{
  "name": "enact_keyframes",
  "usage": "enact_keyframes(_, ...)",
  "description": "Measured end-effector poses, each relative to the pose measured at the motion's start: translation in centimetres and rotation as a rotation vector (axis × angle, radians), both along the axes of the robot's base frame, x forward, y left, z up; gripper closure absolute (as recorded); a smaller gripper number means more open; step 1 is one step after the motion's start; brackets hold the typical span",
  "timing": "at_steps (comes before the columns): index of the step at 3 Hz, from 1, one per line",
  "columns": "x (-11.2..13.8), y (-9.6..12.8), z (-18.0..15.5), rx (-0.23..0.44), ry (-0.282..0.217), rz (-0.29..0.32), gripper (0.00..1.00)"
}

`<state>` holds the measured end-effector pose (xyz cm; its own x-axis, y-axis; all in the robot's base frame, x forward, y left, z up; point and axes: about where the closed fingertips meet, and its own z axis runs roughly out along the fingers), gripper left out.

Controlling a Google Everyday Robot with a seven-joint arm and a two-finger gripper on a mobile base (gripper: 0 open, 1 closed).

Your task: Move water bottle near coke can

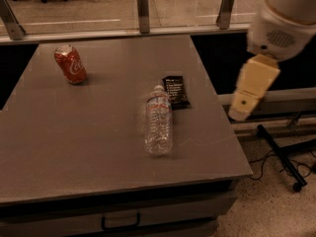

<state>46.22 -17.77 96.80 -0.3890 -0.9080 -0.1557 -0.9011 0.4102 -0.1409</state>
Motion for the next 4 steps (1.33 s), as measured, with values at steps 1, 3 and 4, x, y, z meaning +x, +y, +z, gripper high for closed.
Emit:
enact_keyframes(1, 1.5, 3.5, -1.3, 0.032, 0.056, -0.106, 0.0)
enact_keyframes(3, 2.1, 3.9, -1.2, 0.061, 0.042, -0.194, 0.0)
enact_keyframes(4, 1.6, 4.6, -1.8, 0.077, 0.034, -0.253, 0.0)
